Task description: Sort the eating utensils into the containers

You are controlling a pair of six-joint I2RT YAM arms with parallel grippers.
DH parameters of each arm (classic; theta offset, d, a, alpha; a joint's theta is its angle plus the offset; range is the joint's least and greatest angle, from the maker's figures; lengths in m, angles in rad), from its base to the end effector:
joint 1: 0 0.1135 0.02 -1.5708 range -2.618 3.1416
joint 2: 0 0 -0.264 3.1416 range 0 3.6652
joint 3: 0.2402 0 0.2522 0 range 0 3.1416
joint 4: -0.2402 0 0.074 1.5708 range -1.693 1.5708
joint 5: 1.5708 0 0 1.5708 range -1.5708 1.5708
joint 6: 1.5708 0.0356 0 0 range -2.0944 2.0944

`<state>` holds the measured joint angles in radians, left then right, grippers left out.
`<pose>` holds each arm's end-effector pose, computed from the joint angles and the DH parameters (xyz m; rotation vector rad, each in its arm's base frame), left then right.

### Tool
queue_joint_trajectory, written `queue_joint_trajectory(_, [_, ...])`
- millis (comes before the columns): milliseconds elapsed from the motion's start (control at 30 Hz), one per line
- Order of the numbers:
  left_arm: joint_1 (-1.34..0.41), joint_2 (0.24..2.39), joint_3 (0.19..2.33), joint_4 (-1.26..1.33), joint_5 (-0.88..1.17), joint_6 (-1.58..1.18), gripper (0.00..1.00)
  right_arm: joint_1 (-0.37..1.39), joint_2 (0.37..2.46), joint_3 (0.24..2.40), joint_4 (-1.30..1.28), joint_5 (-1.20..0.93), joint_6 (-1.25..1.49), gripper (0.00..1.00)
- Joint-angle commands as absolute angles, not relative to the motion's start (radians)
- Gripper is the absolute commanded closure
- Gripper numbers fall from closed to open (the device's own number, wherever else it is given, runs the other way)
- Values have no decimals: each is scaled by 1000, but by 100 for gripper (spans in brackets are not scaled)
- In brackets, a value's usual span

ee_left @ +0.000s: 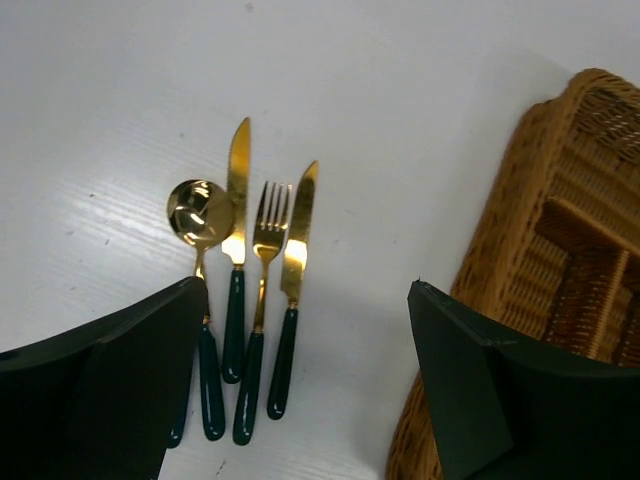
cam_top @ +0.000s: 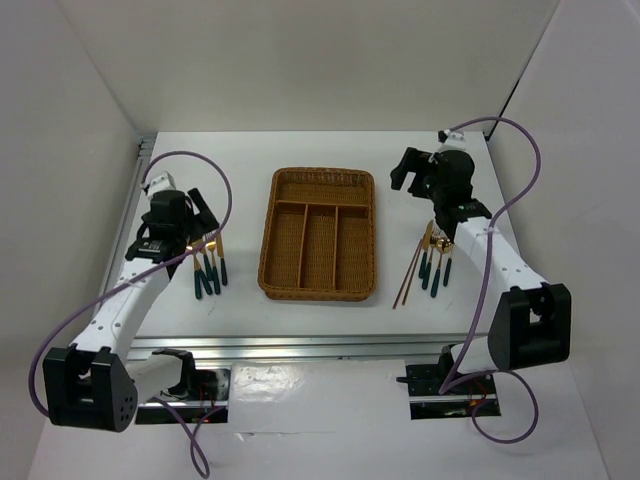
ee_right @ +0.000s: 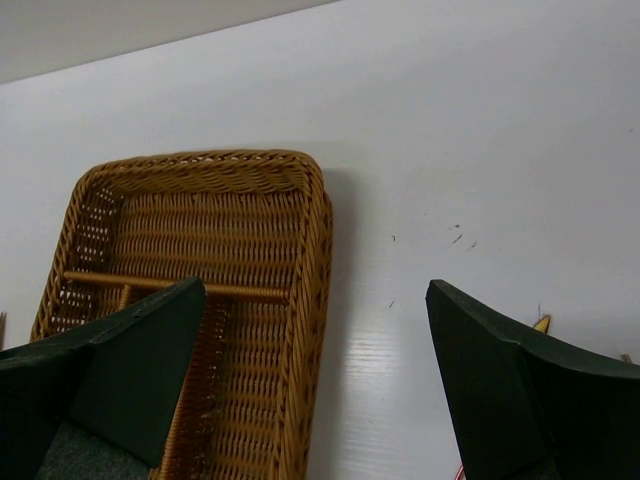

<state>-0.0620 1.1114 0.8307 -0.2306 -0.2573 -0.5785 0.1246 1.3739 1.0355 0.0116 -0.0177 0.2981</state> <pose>0.2496 -0.0064 0.2869 -0.6770 1.9521 -0.1268 0.3206 0.0408 0.3125 0.1533 1.9029 0.3036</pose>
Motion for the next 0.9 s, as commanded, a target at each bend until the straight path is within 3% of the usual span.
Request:
queue_joint_trajectory(0, [-58,1137,827,-275,-363,-612,4,126,1390,1086,48,-60,304,0])
queue_joint_trajectory(267, [-58,1250,795,-356,-411,-698,19,126,1399,1085,61,-20,295,0])
queue_joint_trajectory(600, [-58,1166,686,-426,-443,-813,23,126,1440,1094,52,-11,285,0])
queue_joint_trajectory(867, [-58,1186,666,-454,-407,-845,32,126,1451,1094,52,-11,285,0])
